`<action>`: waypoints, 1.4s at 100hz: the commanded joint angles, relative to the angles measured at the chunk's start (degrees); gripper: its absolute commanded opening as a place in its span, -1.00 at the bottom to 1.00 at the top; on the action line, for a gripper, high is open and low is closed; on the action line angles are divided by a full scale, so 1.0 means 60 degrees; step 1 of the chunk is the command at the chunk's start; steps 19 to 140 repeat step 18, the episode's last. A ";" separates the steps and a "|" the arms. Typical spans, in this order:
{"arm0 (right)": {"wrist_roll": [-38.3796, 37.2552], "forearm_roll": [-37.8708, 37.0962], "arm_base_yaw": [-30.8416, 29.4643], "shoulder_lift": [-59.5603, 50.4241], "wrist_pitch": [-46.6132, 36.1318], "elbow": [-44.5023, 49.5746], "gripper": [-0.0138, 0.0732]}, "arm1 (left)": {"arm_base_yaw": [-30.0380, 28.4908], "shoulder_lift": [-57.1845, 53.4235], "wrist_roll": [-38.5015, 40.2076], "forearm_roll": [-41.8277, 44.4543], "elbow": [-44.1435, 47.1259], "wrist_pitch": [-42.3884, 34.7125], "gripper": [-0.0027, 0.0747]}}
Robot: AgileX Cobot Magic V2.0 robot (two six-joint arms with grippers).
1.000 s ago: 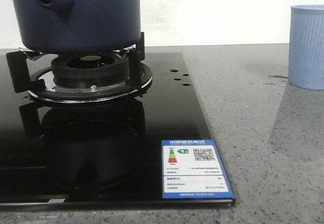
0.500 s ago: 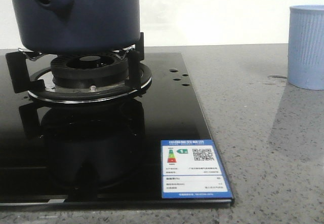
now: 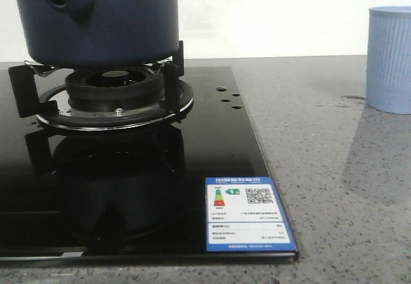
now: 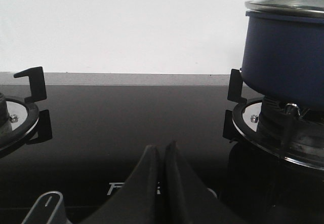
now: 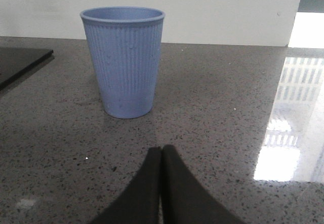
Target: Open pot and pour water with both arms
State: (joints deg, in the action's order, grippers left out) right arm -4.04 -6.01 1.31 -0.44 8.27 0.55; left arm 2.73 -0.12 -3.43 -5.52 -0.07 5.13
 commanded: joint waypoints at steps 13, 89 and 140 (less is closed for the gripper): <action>0.0117 -0.0007 -0.0068 -0.0225 -0.0781 0.0169 -0.83 | -0.0018 -0.0231 0.0109 -0.0032 0.0131 -0.0748 -0.97; 0.0117 -0.0007 -0.0068 -0.0225 -0.0781 0.0169 -0.83 | -0.0018 -0.0231 0.0109 -0.0032 0.0131 -0.0748 -0.97; 0.0117 -0.0007 -0.0068 -0.0225 -0.0781 0.0169 -0.83 | -0.0018 -0.0231 0.0109 -0.0032 0.0131 -0.0748 -0.97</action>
